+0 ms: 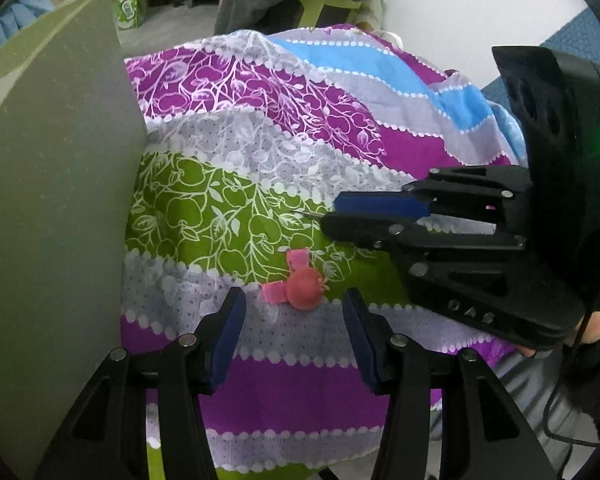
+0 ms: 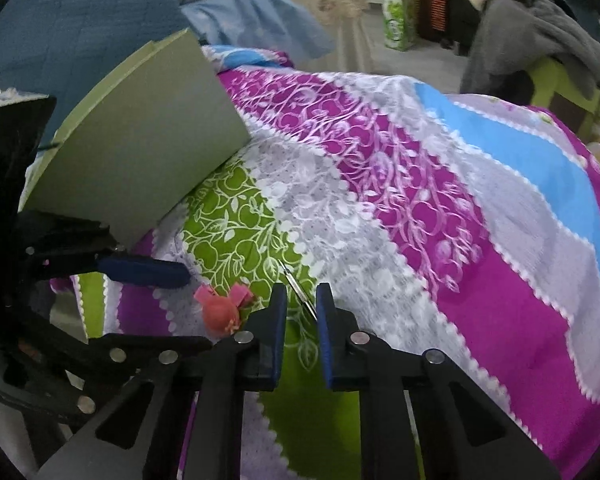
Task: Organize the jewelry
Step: 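Grasp the pink flower clip with the left tool while the right tool grasps the silver pin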
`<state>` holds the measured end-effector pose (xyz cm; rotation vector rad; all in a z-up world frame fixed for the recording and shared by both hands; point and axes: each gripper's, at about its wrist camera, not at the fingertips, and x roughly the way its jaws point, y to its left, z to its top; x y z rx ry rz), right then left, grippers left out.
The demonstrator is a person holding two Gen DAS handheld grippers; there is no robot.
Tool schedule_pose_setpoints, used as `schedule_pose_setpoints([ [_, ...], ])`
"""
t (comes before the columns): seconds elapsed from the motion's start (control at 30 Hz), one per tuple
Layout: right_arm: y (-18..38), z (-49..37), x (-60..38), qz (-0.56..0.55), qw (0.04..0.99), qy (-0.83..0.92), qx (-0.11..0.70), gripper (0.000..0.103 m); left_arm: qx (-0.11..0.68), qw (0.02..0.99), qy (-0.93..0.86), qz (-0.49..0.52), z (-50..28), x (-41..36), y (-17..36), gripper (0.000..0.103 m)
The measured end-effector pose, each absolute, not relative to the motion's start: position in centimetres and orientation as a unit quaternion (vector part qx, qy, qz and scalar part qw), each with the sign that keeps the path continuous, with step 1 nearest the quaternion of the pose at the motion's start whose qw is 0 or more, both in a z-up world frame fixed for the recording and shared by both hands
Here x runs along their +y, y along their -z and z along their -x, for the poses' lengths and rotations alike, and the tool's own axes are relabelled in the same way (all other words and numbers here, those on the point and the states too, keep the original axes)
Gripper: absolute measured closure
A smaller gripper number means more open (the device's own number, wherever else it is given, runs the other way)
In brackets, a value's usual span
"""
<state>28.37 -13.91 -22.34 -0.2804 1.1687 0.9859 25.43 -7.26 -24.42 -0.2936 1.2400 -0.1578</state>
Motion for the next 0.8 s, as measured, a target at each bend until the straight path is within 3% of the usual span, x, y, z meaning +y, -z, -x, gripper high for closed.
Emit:
schedule_pose_setpoints([
  [0.33,22.8,-27.9,-12.8,0.181,0.710,-0.431,0.526,0.100,0.570,0.809,0.076,0.121,-26.3,-7.8,24.5,0.054],
  [0.43,22.7,-27.7,-13.3,0.180,0.717,-0.412,0.533,0.100,0.567,0.813,0.074,0.107,-26.4,-8.3,24.6,0.059],
  [0.67,22.2,-27.3,-17.1,0.114,0.741,-0.337,0.569,0.100,0.559,0.825,0.075,0.034,-26.3,-10.4,24.9,0.060],
  [0.8,21.4,-26.5,-19.6,0.059,0.758,-0.274,0.588,0.100,0.559,0.825,0.078,0.018,-26.6,-10.9,25.0,0.067],
])
